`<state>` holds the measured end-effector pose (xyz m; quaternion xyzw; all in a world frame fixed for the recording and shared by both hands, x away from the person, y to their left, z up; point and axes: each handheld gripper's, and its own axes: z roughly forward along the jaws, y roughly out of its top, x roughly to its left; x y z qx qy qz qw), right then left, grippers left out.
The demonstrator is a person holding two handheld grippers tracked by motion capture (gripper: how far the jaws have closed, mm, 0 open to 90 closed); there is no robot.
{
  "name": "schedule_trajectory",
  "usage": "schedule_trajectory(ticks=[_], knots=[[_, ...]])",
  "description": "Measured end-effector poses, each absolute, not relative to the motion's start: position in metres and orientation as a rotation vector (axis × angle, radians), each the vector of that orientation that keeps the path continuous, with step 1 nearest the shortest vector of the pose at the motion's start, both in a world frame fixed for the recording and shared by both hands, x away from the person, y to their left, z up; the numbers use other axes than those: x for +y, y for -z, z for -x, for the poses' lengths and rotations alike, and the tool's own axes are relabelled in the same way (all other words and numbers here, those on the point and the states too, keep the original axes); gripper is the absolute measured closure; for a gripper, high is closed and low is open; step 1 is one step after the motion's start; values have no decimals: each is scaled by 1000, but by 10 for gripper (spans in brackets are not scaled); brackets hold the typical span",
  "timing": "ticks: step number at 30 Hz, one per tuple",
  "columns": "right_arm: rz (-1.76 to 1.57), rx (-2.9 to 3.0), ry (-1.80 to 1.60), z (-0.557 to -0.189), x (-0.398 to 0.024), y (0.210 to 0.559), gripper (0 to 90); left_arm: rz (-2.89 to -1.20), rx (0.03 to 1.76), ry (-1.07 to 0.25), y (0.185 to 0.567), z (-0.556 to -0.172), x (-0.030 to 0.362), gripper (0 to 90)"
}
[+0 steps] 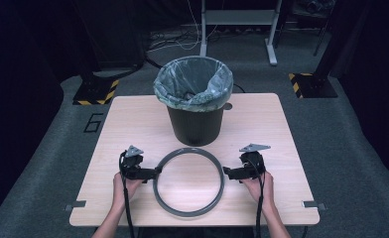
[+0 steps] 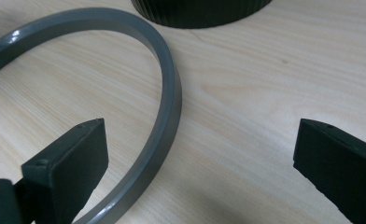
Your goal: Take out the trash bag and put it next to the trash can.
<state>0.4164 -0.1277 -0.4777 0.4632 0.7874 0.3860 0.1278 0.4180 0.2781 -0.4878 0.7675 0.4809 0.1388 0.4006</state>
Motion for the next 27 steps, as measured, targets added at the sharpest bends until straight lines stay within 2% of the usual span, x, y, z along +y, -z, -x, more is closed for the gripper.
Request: schedule_trajectory(ticks=[14,27], knots=[[-1292,2291,-1130,-439,-137,426,80,-1978,1161,-343,434,-445,286,28],[-1242,2307,-1094,-460,-137,387,103,-1983,1136,-312,402,-468,291,29]])
